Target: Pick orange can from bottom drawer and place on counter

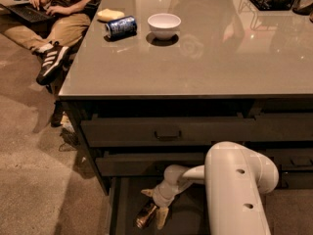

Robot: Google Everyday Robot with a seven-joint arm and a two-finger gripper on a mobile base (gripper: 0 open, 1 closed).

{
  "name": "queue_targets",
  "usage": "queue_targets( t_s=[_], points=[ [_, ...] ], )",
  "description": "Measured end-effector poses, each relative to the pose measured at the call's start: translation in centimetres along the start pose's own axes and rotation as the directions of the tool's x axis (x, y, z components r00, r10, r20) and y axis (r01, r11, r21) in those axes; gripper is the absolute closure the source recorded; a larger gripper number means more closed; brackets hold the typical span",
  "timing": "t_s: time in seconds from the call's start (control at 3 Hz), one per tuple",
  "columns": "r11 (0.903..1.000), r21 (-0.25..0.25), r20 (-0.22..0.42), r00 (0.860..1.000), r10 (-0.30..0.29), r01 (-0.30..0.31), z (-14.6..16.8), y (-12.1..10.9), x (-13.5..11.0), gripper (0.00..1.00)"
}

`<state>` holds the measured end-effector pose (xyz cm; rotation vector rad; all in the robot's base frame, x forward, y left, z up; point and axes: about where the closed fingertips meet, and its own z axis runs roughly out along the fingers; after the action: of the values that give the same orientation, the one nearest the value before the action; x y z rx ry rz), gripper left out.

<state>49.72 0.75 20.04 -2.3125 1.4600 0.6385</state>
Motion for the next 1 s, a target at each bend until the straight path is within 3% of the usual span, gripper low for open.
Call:
queue_targets(
  t_s=[0.33,1.0],
  points=[
    [1.0000,-0.005,-0.010,1.000,0.005,-0.005,0.5,0.2,0.1,0.00],
    [0.9997,-0.020,-0.036,0.999,0.014,-0.014,4.6,0.3,2.9,0.00]
  ],
)
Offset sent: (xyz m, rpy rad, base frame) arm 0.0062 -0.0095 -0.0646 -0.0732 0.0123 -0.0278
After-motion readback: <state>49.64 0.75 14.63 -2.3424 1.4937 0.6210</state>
